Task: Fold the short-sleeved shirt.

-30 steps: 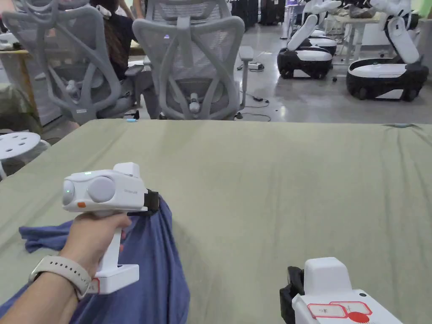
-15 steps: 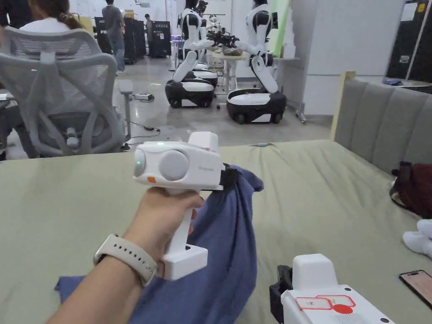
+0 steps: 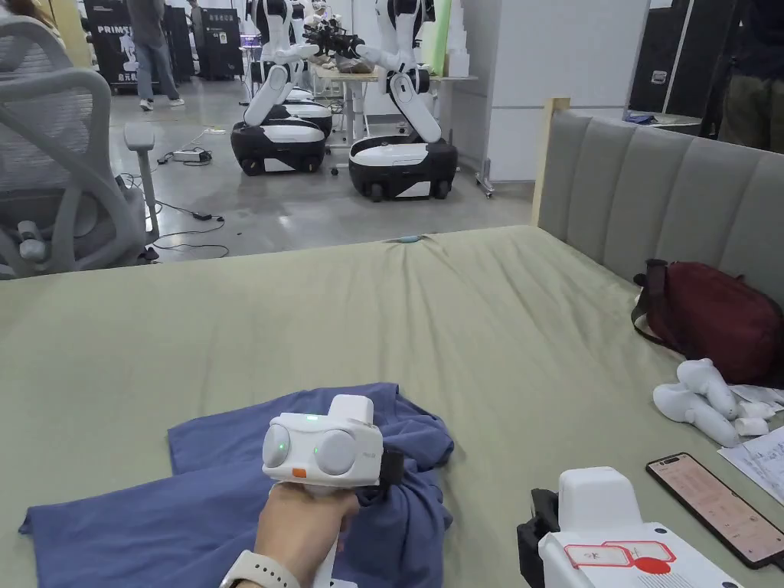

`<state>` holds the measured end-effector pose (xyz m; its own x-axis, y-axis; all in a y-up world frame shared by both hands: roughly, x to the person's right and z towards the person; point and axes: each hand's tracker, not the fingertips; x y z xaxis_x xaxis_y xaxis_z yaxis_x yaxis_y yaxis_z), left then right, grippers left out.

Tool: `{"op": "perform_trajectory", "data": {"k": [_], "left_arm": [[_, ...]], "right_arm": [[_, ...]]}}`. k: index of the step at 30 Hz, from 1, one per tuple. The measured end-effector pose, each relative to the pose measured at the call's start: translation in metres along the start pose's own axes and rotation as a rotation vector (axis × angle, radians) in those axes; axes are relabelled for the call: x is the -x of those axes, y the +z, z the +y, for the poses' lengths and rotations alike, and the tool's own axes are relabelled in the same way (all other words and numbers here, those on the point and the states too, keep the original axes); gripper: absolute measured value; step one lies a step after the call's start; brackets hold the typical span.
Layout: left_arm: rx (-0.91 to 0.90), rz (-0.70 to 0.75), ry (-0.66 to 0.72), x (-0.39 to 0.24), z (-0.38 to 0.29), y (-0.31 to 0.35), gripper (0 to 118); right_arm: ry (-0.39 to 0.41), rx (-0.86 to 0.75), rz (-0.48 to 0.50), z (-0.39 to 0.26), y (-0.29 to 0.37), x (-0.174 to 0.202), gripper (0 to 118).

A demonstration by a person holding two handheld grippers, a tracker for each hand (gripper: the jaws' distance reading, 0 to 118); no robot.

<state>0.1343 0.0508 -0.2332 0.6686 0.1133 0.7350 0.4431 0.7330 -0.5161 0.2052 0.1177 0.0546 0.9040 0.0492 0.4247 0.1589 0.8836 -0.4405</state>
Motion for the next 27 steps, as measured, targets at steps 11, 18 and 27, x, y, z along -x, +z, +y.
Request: {"op": "perform_trajectory", "data": {"k": [11, 18, 27], "left_arm": [[-0.429, 0.191, -0.011, 0.046, -0.075, 0.239, 87], [-0.415, 0.264, 0.168, 0.101, -0.164, 0.324, 0], [-0.188, 0.398, 0.192, 0.184, -0.104, 0.294, 0]], "right_arm": [[0.080, -0.060, 0.079, 0.019, 0.018, 0.050, 0], [0.097, -0.098, 0.153, 0.017, 0.024, 0.083, 0], [0.091, -0.068, 0.185, 0.016, 0.008, 0.091, 0]]}}
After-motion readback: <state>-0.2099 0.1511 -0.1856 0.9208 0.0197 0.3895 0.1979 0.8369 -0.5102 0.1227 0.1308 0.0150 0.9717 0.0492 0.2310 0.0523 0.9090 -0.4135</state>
